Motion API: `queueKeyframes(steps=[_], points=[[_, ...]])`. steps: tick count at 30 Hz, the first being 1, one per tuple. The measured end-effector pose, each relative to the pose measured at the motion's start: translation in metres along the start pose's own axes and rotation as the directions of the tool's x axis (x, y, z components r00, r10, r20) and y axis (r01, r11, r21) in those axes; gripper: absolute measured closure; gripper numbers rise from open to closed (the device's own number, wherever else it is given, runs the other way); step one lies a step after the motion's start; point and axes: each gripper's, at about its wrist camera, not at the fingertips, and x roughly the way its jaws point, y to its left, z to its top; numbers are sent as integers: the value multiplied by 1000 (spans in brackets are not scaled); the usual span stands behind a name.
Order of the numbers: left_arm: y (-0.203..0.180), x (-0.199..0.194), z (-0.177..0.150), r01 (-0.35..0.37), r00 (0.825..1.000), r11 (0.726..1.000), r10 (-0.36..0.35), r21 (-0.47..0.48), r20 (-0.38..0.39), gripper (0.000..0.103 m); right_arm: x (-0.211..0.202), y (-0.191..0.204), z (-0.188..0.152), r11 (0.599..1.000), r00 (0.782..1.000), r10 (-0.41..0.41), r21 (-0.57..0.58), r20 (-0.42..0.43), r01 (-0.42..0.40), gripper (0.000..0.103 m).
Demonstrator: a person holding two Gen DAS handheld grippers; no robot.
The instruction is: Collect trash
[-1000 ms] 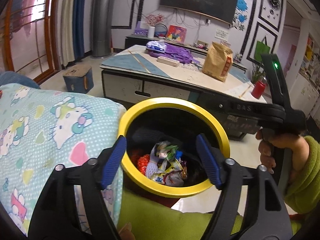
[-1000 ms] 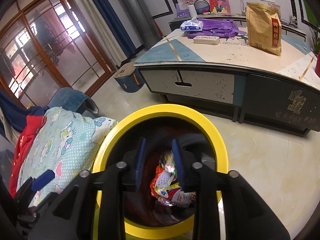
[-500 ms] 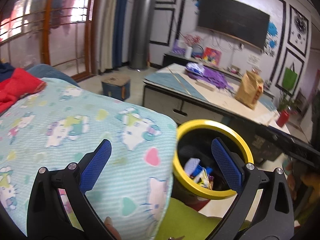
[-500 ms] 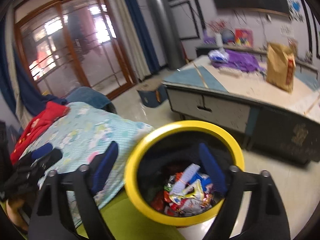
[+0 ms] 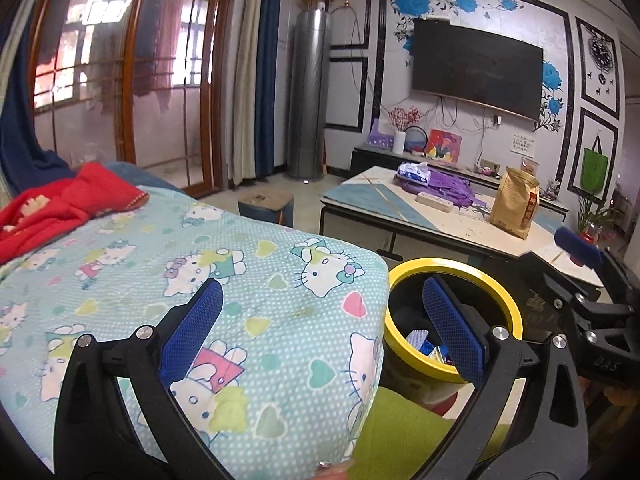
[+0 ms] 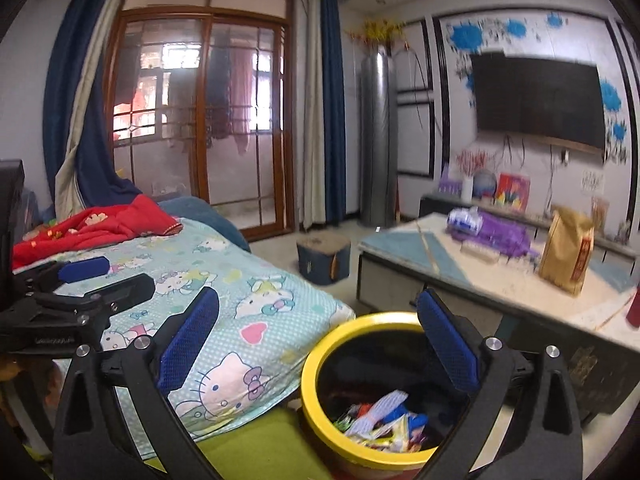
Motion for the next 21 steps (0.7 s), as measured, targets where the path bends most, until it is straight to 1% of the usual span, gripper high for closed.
queueKeyframes(steps=[3,5,21], points=[[-3,-6,-2,6,1000,1000,-6,-2,27,11,-5,6,-3,1000,999,-14,-17,41,15,6],[-4,-6,-2,6,999,1000,-6,-7,32,11,-5,9,-4,999,999,-13,-29,52,14,6],[1,-5,-5,-13,999,999,15,-38,38,11,1,4,-9,1000,999,-26,8,20,26,6]])
